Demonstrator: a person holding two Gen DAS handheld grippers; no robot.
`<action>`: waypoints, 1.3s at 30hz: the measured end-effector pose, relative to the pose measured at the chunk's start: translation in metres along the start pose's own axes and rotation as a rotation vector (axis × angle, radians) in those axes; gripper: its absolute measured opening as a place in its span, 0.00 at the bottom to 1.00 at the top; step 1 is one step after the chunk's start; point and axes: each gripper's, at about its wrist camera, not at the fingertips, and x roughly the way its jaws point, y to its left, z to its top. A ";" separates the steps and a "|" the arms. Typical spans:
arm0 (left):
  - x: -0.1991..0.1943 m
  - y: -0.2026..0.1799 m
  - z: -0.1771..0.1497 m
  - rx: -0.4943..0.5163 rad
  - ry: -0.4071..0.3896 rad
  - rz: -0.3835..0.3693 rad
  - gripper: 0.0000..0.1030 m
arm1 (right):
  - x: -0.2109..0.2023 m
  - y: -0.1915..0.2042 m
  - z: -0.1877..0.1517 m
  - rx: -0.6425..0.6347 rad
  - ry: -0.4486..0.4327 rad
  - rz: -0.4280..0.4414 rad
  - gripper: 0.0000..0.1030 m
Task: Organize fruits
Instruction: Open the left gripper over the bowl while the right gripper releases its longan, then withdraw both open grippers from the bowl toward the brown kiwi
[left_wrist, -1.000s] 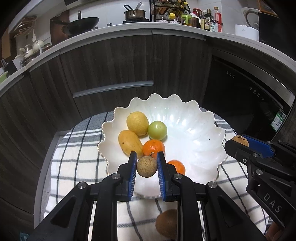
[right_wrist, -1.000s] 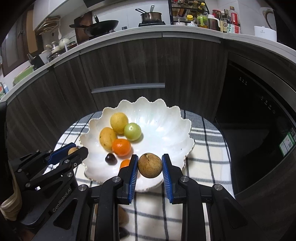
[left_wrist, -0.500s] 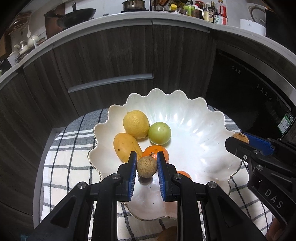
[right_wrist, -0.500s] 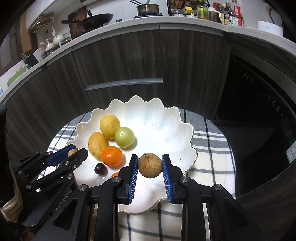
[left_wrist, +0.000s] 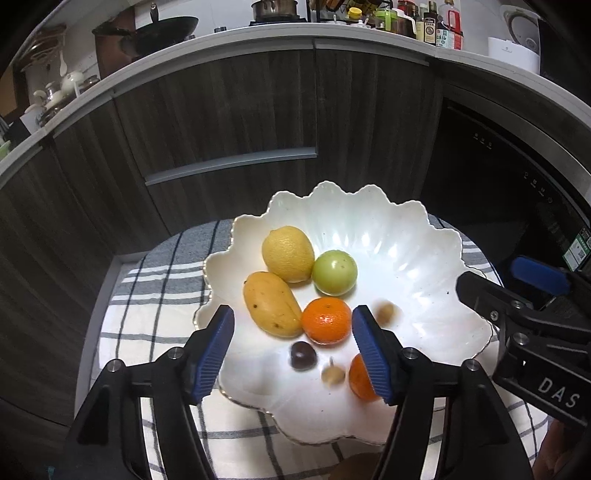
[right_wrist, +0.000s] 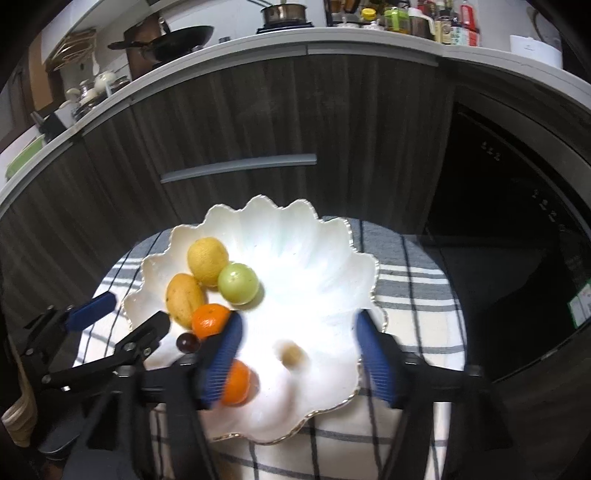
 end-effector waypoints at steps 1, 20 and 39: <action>-0.001 0.001 0.000 -0.003 -0.001 0.005 0.66 | -0.001 -0.001 0.000 0.002 -0.001 -0.009 0.76; -0.054 0.000 -0.036 -0.024 -0.013 0.019 0.87 | -0.048 -0.009 -0.027 0.000 -0.011 -0.093 0.76; -0.065 -0.029 -0.077 0.000 0.022 -0.014 0.87 | -0.073 -0.029 -0.071 0.012 0.008 -0.130 0.76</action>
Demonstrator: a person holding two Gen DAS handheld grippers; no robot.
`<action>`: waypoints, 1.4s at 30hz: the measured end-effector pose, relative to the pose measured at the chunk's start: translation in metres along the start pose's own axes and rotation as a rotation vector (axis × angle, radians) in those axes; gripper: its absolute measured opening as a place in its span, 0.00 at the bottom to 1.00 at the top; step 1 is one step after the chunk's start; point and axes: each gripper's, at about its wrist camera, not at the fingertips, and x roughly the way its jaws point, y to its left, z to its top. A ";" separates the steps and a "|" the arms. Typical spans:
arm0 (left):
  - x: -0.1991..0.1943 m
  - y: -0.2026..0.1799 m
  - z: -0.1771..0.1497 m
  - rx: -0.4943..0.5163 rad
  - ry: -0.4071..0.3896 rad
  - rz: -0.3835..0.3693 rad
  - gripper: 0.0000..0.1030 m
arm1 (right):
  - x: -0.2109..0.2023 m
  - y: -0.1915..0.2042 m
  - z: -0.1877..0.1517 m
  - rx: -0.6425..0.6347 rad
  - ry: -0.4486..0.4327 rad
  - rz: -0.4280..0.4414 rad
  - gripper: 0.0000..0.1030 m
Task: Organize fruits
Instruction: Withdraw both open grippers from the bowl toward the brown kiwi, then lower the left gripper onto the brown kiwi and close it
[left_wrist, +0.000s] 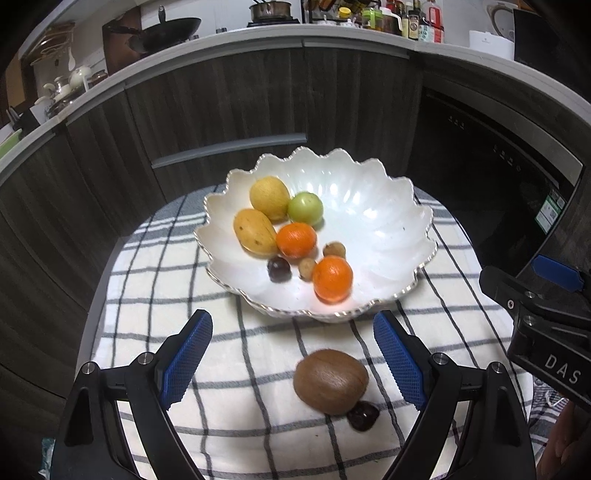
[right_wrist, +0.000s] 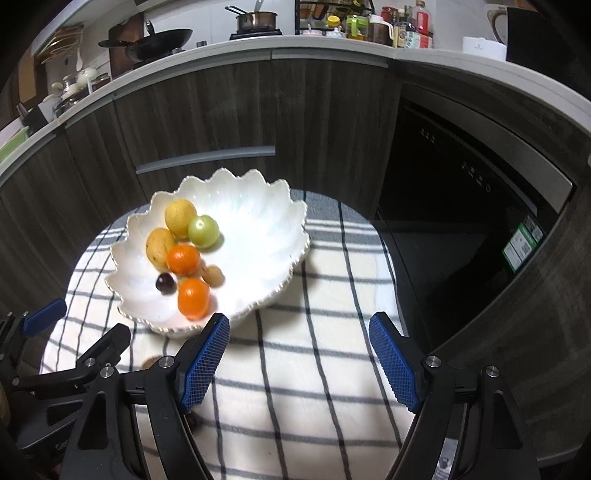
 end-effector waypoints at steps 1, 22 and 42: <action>0.002 -0.002 -0.002 0.001 0.005 -0.003 0.87 | 0.000 -0.001 -0.003 0.002 0.004 -0.003 0.76; 0.053 -0.025 -0.042 0.060 0.102 -0.033 0.86 | 0.032 -0.016 -0.051 0.029 0.088 -0.033 0.76; 0.076 -0.029 -0.056 0.061 0.146 -0.048 0.63 | 0.053 -0.014 -0.061 0.027 0.134 -0.037 0.76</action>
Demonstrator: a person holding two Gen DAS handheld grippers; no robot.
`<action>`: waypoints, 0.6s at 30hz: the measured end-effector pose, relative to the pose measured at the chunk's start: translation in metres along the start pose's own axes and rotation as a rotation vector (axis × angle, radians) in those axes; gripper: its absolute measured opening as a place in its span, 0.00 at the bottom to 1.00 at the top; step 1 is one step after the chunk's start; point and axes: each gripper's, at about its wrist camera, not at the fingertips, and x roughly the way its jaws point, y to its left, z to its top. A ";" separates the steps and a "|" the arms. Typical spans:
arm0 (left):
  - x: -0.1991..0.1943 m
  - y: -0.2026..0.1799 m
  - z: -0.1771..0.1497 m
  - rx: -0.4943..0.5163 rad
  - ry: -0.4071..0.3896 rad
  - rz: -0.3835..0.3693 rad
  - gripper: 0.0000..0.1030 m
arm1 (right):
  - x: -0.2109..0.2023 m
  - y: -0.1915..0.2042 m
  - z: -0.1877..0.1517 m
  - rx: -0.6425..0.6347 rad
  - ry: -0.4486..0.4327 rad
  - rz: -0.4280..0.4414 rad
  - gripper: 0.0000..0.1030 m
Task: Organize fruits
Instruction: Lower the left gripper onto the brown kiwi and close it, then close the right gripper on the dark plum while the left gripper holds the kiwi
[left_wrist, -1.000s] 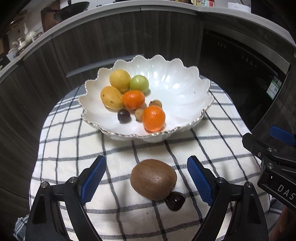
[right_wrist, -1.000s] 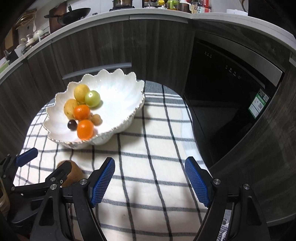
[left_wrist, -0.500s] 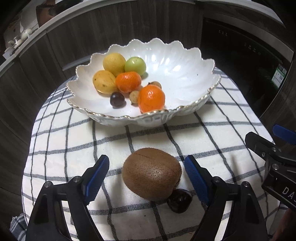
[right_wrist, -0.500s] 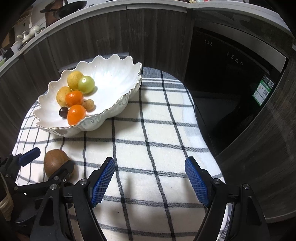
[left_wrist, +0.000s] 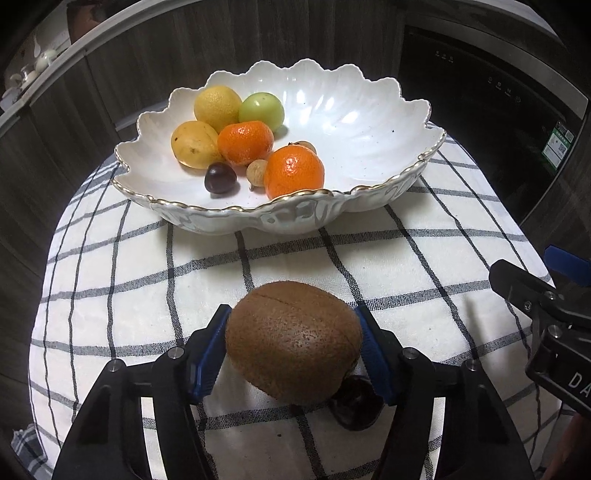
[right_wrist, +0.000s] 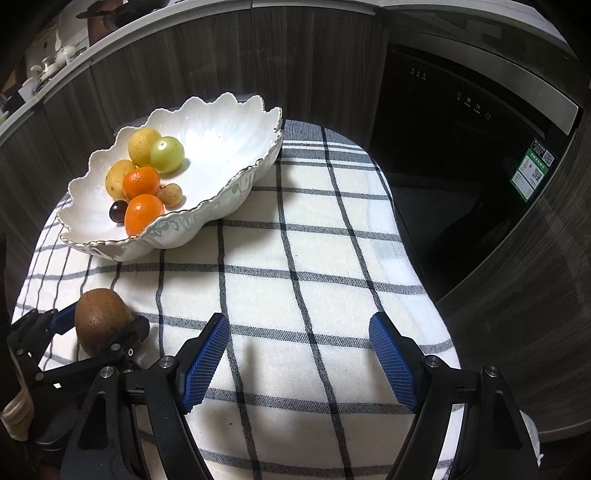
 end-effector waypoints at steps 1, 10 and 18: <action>-0.001 0.000 -0.001 0.002 -0.002 0.000 0.63 | -0.001 0.000 0.000 -0.001 -0.001 -0.001 0.76; -0.028 0.015 -0.004 -0.001 -0.042 0.024 0.62 | -0.013 0.006 0.003 -0.015 -0.025 0.004 0.76; -0.055 0.048 -0.011 -0.042 -0.072 0.064 0.62 | -0.027 0.037 0.004 -0.075 -0.056 0.045 0.76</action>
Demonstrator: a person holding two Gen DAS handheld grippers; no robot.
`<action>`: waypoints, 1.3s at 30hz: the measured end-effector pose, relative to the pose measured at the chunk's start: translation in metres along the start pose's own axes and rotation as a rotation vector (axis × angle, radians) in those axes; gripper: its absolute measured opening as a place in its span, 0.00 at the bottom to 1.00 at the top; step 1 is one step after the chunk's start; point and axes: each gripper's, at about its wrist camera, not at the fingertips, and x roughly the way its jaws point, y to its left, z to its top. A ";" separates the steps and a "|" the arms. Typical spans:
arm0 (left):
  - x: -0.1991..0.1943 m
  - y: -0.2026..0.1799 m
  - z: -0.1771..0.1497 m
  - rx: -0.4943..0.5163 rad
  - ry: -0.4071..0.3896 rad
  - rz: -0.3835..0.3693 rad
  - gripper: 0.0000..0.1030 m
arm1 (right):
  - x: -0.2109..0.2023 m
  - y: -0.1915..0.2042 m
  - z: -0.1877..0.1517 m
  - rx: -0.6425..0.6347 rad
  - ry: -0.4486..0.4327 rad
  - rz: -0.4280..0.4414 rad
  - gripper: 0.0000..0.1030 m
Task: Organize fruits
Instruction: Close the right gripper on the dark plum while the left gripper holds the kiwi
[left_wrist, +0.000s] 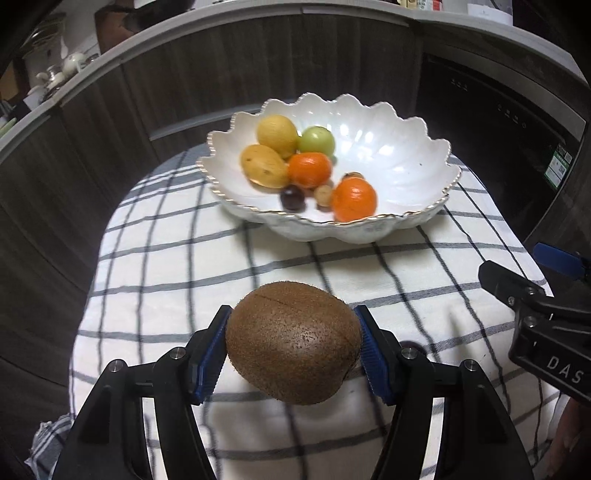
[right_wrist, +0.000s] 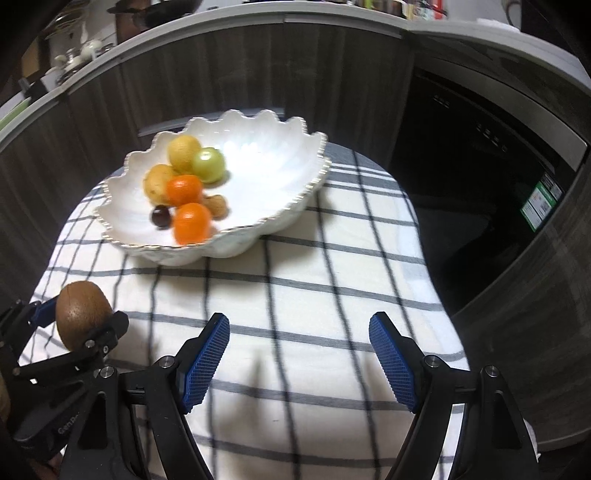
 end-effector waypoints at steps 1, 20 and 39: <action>-0.003 0.004 -0.002 -0.007 -0.002 0.003 0.62 | -0.001 0.005 0.000 -0.009 -0.002 0.005 0.76; -0.022 0.065 -0.042 -0.120 -0.011 0.074 0.62 | 0.012 0.082 -0.027 -0.159 0.054 0.108 0.67; -0.024 0.064 -0.042 -0.120 -0.009 0.075 0.62 | 0.032 0.083 -0.041 -0.148 0.118 0.135 0.29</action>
